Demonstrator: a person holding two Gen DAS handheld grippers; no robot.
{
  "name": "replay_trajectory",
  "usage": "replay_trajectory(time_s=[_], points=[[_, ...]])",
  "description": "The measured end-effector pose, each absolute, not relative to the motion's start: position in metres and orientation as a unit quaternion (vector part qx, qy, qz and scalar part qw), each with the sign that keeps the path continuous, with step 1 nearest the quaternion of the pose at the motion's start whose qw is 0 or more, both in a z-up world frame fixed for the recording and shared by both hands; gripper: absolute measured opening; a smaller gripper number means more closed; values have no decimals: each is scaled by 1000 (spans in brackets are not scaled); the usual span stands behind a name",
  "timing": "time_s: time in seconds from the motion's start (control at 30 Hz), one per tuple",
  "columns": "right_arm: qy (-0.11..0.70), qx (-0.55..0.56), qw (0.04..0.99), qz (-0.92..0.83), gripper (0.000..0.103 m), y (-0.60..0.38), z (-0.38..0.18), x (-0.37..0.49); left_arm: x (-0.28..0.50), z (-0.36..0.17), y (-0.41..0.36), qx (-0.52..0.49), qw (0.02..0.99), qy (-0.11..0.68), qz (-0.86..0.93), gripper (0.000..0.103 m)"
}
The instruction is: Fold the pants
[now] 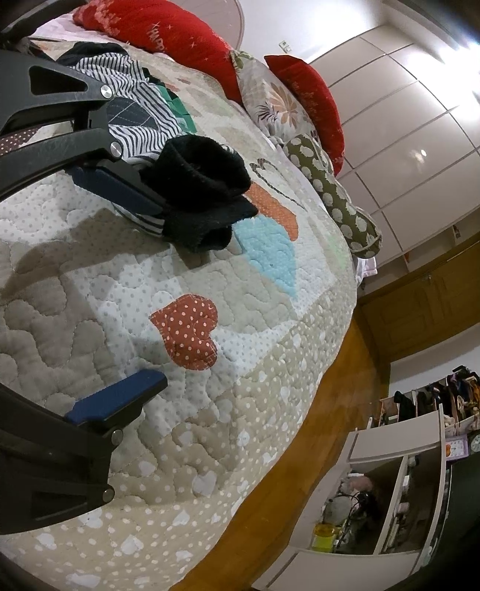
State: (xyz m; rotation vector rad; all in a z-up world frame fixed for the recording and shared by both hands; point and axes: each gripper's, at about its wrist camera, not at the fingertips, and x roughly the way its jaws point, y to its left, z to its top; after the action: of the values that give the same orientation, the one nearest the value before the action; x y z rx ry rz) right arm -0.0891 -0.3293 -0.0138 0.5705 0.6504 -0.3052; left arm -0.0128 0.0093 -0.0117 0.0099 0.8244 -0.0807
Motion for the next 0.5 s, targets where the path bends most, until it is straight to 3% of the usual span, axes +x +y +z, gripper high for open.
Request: replay_trajectory(time_s=[0.33,0.5], points=[[303,291,897,-136,90,-332,-13,-92,-15,-11,9,1,912,407,-44,103],[286,316,897,-120,90,-338,-13,-98,-29,2,6,50,899,433,-44,103]])
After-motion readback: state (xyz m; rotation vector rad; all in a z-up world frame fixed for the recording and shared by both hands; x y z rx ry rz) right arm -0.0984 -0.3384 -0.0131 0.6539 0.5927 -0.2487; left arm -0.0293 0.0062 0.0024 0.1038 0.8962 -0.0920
